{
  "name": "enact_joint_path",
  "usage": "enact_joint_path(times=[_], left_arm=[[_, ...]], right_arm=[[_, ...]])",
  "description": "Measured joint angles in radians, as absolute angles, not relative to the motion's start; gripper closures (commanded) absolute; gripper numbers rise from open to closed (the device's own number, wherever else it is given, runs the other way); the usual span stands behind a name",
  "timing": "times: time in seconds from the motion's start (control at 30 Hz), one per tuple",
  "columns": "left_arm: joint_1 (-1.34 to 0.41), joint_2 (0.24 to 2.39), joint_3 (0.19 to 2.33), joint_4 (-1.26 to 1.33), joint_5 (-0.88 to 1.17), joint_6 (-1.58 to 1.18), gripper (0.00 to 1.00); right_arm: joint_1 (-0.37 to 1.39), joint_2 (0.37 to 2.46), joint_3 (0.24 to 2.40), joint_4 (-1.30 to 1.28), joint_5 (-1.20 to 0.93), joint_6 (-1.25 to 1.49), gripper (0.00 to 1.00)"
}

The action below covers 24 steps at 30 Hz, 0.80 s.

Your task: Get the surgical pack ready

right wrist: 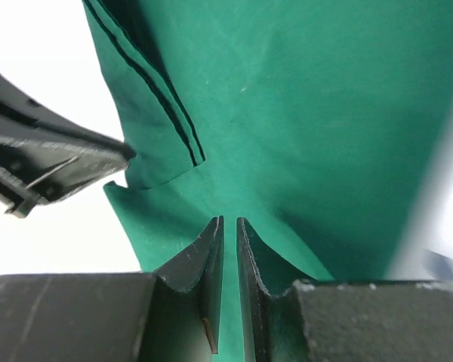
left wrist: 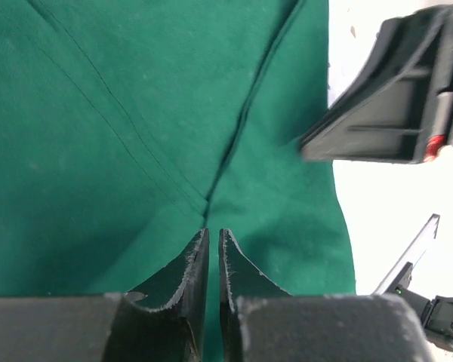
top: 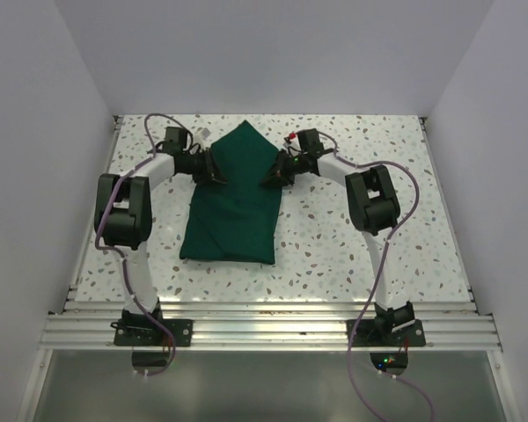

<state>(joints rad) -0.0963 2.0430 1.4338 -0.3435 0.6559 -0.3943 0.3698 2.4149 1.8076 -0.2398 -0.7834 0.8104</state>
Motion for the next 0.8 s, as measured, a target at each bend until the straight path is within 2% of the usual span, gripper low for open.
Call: enact_joint_path(times=[0.4, 0.8], left_arm=[[-0.035, 2.157, 1.515, -0.383, 0.650, -0.355, 0.88], [0.032, 2.210, 1.515, -0.278, 0.708, -0.445, 0.84]], right_arm=[[0.334, 2.466, 1.805, -0.146, -0.830, 0.840, 0.83], [0.291, 2.538, 1.789, 0.101, -0.850, 1.065, 0.83]])
